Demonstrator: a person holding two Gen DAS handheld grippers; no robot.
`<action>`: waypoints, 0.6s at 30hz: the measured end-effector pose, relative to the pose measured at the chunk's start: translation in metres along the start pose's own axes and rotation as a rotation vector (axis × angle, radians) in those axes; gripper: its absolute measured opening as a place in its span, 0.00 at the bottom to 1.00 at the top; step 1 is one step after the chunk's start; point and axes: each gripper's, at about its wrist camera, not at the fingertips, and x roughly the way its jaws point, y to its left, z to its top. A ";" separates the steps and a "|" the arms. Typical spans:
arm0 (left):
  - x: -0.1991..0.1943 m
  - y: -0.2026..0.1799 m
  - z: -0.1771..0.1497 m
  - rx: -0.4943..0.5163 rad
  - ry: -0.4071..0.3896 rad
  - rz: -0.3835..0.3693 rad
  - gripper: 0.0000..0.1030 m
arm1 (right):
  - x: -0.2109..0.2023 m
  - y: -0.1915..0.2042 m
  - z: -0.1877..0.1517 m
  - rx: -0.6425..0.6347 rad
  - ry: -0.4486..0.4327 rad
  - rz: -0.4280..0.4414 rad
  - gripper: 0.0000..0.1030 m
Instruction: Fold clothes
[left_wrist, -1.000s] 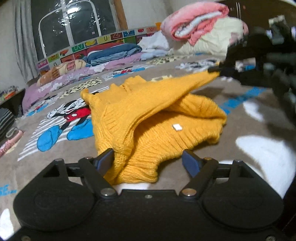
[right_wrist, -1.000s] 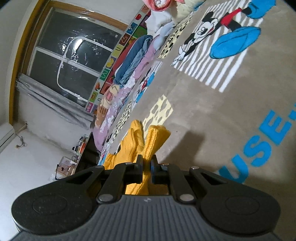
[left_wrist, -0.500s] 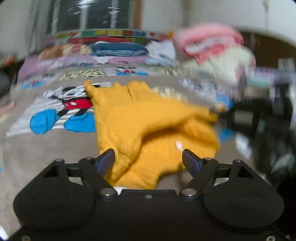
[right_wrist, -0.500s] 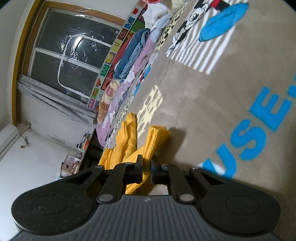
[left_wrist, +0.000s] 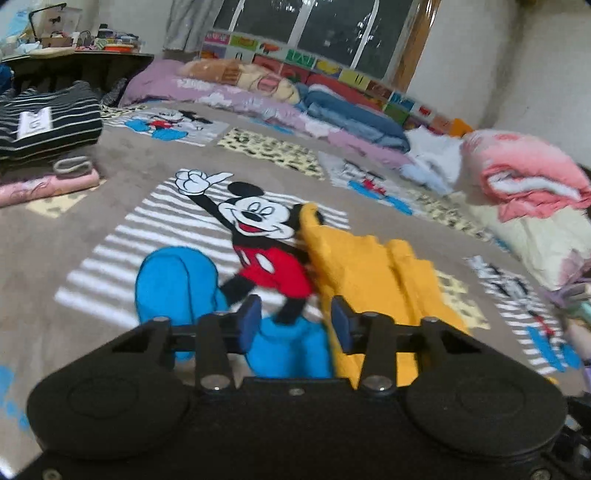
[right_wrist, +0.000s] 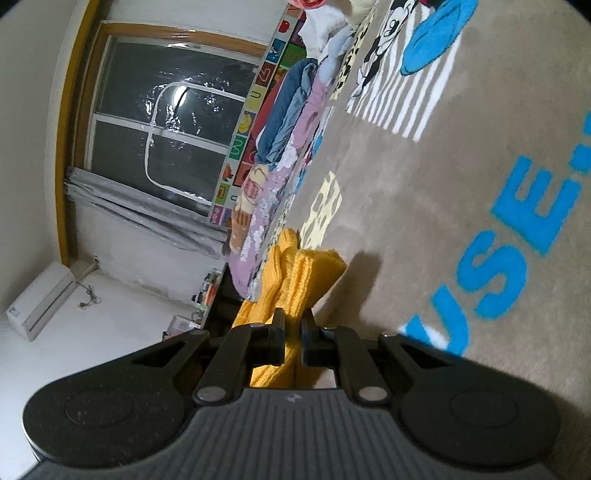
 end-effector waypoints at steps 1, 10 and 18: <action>0.011 0.001 0.004 0.014 0.011 0.010 0.35 | 0.000 -0.001 0.000 0.003 -0.001 0.006 0.09; 0.085 -0.014 0.023 0.134 0.064 0.011 0.34 | -0.001 -0.005 0.003 0.024 -0.008 0.065 0.09; 0.112 -0.080 0.015 0.532 0.075 0.001 0.33 | 0.002 -0.007 0.006 0.034 0.002 0.088 0.09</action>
